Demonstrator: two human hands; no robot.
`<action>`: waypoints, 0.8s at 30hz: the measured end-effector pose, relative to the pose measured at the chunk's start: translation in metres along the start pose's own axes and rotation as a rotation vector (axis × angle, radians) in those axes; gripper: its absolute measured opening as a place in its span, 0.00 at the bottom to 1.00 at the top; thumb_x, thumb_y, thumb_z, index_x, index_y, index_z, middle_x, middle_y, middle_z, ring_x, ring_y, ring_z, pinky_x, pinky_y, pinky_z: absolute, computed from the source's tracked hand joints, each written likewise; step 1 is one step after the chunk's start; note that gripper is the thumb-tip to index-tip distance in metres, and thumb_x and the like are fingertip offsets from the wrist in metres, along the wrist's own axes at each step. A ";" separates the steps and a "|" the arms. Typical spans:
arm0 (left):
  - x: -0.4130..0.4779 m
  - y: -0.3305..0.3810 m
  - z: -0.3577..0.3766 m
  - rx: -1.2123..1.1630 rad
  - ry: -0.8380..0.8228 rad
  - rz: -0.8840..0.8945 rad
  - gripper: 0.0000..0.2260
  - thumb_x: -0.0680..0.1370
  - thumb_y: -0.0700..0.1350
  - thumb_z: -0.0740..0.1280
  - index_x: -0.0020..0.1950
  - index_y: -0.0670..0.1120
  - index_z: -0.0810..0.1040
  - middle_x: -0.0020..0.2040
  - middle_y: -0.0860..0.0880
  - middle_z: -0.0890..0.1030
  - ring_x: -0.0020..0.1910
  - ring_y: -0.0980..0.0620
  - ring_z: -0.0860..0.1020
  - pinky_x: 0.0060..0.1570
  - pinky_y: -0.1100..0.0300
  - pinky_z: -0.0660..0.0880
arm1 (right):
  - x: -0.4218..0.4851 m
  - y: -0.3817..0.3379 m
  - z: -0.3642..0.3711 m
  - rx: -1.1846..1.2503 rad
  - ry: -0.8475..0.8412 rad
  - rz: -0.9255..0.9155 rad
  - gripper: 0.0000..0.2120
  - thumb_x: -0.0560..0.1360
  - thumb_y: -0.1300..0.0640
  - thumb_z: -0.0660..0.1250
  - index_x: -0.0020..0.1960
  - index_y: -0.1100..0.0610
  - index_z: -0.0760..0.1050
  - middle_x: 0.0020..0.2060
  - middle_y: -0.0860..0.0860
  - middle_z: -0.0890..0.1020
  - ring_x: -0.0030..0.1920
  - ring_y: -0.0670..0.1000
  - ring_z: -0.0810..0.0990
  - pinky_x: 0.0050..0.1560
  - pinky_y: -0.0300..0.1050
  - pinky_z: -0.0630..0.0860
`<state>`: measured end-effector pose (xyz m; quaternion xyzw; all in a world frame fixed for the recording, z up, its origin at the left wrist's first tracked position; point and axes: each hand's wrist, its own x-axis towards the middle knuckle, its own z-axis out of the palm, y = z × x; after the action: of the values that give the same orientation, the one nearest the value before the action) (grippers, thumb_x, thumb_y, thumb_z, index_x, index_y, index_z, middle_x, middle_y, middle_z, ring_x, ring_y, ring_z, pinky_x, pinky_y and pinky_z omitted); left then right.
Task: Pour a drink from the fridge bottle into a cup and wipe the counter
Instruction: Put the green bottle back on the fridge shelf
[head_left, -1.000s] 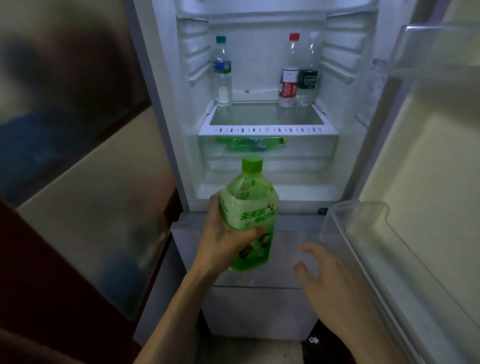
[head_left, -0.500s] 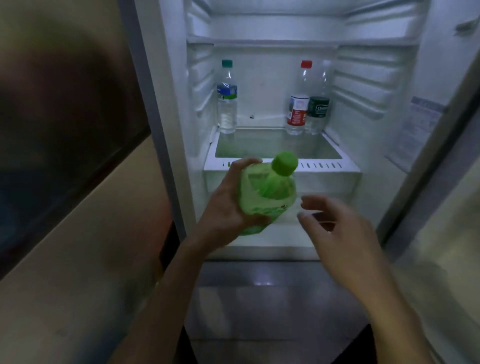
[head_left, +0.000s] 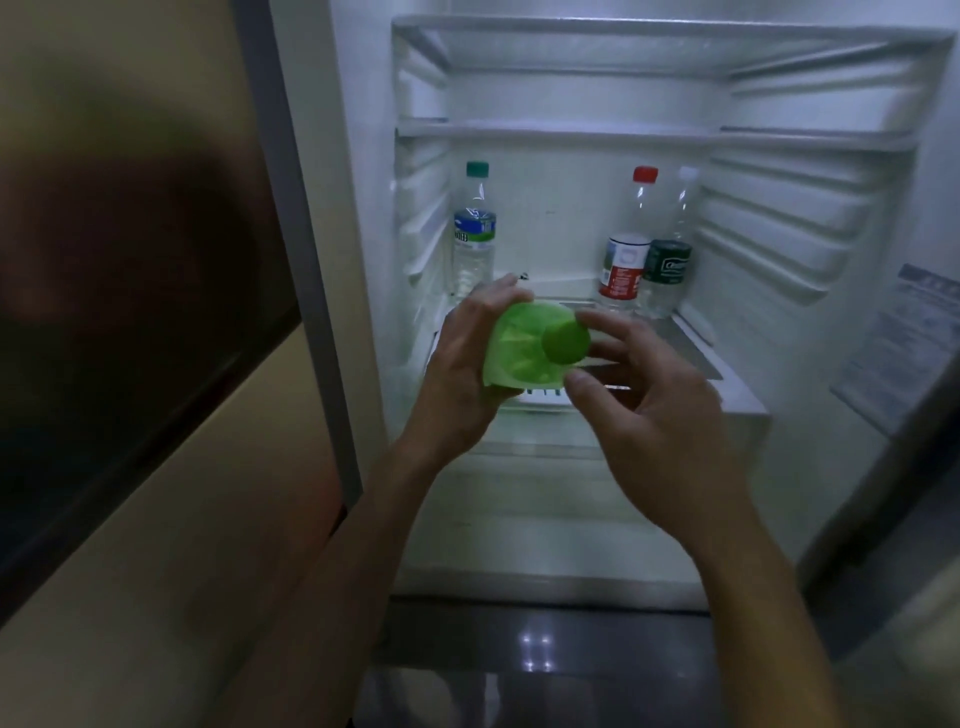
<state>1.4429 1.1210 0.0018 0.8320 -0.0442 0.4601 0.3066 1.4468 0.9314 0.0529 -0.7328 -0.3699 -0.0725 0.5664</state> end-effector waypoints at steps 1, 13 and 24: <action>0.002 -0.007 0.004 0.012 -0.011 -0.012 0.33 0.69 0.41 0.78 0.70 0.50 0.68 0.74 0.48 0.69 0.73 0.46 0.68 0.66 0.41 0.71 | 0.004 0.005 0.003 0.004 -0.016 0.010 0.20 0.76 0.60 0.69 0.67 0.52 0.73 0.56 0.48 0.82 0.47 0.37 0.82 0.45 0.28 0.77; -0.001 -0.055 0.020 0.254 -0.039 -0.265 0.35 0.71 0.27 0.67 0.73 0.53 0.69 0.77 0.46 0.63 0.75 0.46 0.64 0.75 0.45 0.61 | 0.048 0.063 0.058 0.037 -0.234 0.126 0.26 0.75 0.58 0.68 0.72 0.54 0.69 0.66 0.50 0.76 0.64 0.45 0.74 0.65 0.45 0.73; -0.011 -0.053 0.014 0.391 -0.042 -0.356 0.36 0.66 0.22 0.60 0.73 0.42 0.72 0.77 0.43 0.64 0.73 0.43 0.66 0.70 0.64 0.57 | 0.076 0.090 0.093 0.012 -0.290 0.096 0.24 0.73 0.62 0.67 0.69 0.56 0.72 0.65 0.52 0.77 0.65 0.48 0.74 0.66 0.48 0.72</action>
<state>1.4660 1.1535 -0.0373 0.8794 0.1865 0.3815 0.2152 1.5290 1.0409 -0.0094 -0.7489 -0.4131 0.0635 0.5142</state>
